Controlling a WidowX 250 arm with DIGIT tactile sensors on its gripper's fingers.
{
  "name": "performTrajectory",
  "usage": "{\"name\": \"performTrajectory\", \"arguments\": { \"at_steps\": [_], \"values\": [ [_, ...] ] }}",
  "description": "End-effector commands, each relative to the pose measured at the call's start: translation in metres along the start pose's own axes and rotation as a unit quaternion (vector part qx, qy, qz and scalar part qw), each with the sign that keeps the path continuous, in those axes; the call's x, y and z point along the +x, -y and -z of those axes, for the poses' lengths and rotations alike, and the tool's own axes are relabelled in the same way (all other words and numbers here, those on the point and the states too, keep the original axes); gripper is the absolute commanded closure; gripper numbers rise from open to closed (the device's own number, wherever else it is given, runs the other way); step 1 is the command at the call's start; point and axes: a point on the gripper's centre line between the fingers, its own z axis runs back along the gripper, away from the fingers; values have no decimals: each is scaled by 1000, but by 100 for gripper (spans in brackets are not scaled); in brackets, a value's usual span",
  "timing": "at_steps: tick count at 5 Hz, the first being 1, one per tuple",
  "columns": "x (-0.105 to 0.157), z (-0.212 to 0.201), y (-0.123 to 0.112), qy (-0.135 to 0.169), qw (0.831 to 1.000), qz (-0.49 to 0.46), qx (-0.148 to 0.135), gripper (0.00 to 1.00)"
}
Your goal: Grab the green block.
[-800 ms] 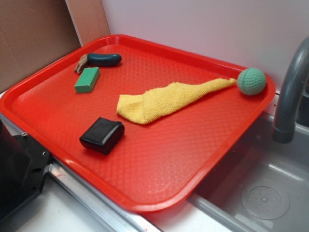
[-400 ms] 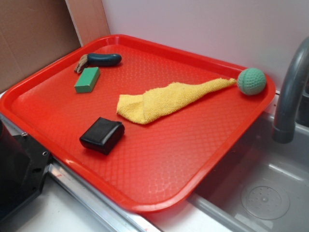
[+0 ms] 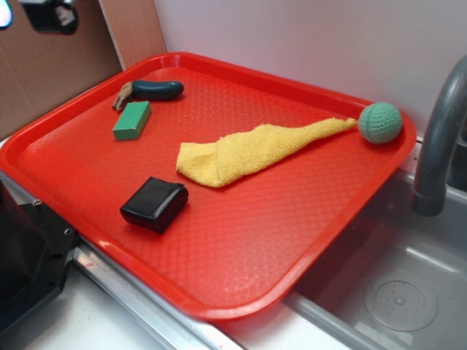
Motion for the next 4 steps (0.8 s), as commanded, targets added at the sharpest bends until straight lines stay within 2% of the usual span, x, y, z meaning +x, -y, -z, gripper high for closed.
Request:
{"name": "performTrajectory", "arguments": {
  "at_steps": [1,2,3,4],
  "values": [
    [40,83,-4,28,995,-98,-4,0],
    [41,113,-4,22,995,-96,14,0],
    [36,145,-8,5,994,-84,67,0],
    [39,136,-9,33,995,-60,71,0]
  ]
}}
